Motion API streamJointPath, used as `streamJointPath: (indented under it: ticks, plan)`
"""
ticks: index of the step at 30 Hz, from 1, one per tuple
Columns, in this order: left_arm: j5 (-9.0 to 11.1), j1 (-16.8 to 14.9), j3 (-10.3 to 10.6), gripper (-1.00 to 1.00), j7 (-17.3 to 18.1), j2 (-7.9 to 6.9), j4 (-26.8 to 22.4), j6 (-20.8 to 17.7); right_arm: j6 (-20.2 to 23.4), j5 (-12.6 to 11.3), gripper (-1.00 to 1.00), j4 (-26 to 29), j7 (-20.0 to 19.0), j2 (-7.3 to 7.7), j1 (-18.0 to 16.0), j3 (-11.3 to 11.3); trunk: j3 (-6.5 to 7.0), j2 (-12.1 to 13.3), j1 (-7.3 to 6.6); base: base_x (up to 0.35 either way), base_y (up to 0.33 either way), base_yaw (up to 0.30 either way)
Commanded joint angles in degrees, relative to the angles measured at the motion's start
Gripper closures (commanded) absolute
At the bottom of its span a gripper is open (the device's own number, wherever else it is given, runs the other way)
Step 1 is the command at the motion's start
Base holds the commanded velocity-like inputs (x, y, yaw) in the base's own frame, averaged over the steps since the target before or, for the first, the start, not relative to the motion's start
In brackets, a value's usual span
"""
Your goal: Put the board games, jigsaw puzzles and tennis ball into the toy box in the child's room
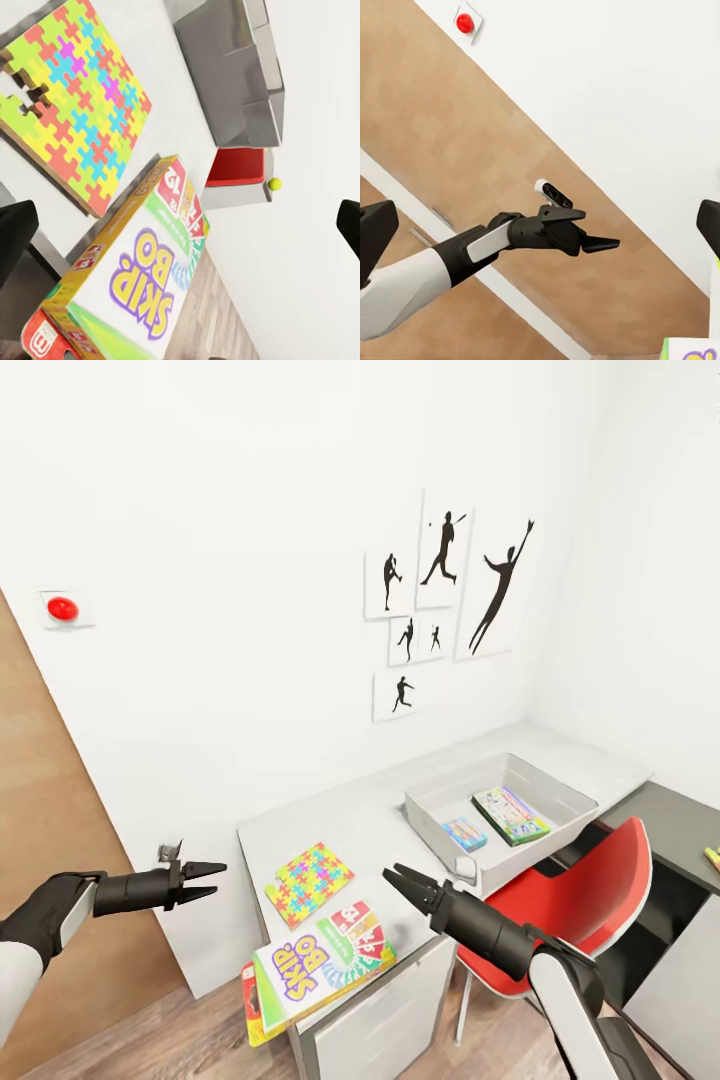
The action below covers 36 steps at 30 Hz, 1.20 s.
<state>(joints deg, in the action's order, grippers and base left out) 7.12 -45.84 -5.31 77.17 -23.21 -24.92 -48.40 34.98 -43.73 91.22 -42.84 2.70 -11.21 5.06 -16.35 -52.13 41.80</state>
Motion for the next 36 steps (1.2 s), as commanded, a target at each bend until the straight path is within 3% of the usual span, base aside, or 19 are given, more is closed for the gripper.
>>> streamJointPath:
  ticks: [1, 13, 36]
  plan:
    - [0.09, -0.04, -0.04, -1.0, 0.14, -0.02, 0.01, -0.56, 0.42, -0.5, -1.0, 0.01, -0.01, 0.05, -0.04, -0.01, -0.26, -0.47, 0.23, 0.0, 0.0, 0.0]
    - [0.13, -0.04, -0.05, -1.0, 0.43, -0.15, 0.12, -0.83, 0.6, -0.56, -1.0, -0.08, -0.68, 0.19, 0.03, -0.32, -2.41, -5.28, 2.87, -0.007, 0.0, 0.0]
    - [0.18, -0.04, 0.03, -1.0, 0.68, -0.03, 0.14, -1.08, 0.28, -0.55, -1.0, -0.51, -0.49, 0.11, 0.05, -0.49, -6.54, -14.51, 7.92, -0.148, 0.0, 0.0]
